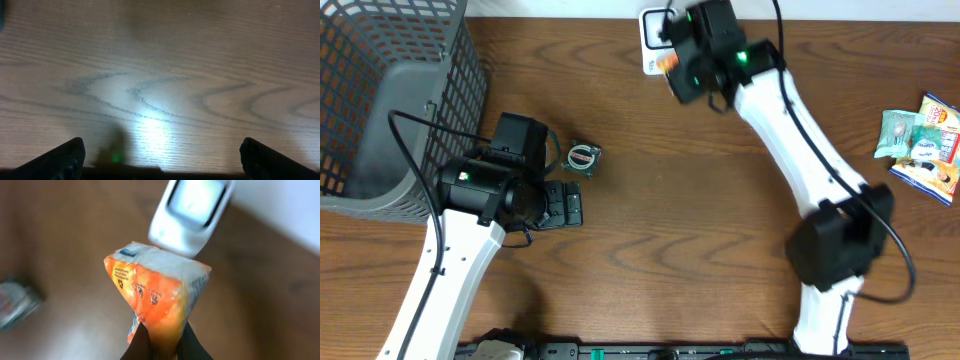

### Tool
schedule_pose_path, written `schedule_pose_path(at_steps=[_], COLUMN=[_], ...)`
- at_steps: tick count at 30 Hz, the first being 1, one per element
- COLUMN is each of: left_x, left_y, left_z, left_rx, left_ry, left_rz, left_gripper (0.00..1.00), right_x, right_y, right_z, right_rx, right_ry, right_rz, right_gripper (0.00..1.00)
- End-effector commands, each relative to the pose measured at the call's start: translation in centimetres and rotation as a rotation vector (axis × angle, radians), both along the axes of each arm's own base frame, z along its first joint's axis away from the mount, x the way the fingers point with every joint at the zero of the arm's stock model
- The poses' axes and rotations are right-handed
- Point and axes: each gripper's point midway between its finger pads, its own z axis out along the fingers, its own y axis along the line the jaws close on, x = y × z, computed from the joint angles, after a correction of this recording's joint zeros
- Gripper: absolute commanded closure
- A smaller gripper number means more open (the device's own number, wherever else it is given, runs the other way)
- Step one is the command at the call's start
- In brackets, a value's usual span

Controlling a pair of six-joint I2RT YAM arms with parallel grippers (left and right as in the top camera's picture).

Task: Scan the item barcode
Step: 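Hold the orange pack against the white scanner window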

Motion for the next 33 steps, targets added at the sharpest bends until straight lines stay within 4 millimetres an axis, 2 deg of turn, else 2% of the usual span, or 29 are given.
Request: schedule_pose_path(at_steps=[1,6,9,12,15,20,26,29,33], left_x=[-0.1,-0.1,-0.1,-0.1,-0.1,-0.1,-0.1,-0.1,-0.1], left_y=[-0.1,-0.1,-0.1,-0.1,-0.1,-0.1,-0.1,-0.1,-0.1], left_z=[0.0,0.0,0.0,0.0,0.0,0.0,0.0,0.0,0.0], left_rx=[-0.009,-0.009,-0.009,-0.009,-0.009,-0.009,-0.009,-0.009,-0.009], left_ry=[0.006,0.007,0.007,0.007,0.007,0.007,0.006,0.007,0.006], left_rz=[0.01,0.01,0.009,0.01,0.009,0.01,0.01,0.01,0.009], left_gripper=[0.02,0.02,0.03,0.02,0.02,0.02,0.02,0.02,0.02], right_x=[4.2,8.8,11.2,12.8,13.8,14.2,13.0,12.9,13.0], right_y=[-0.9,-1.0,-2.3,-2.5,-1.8,-0.3,3.3,3.6,2.6], right_z=[-0.5,-2.1,-3.3,-4.0,-3.5,-2.6,-3.9,-4.0,-3.8], right_rx=[-0.155,-0.345,-0.471,-0.526,-0.531,-0.502,-0.43,-0.457,-0.555], right_ry=[-0.105,-0.262,-0.34,-0.4,-0.463,-0.517,-0.492,-0.494,-0.5], right_rz=[-0.008,0.061,0.009,-0.003,0.011,0.055,0.248,0.274,0.261], right_gripper=[0.99,0.99,0.99,0.99,0.99,0.99,0.99,0.99,0.99])
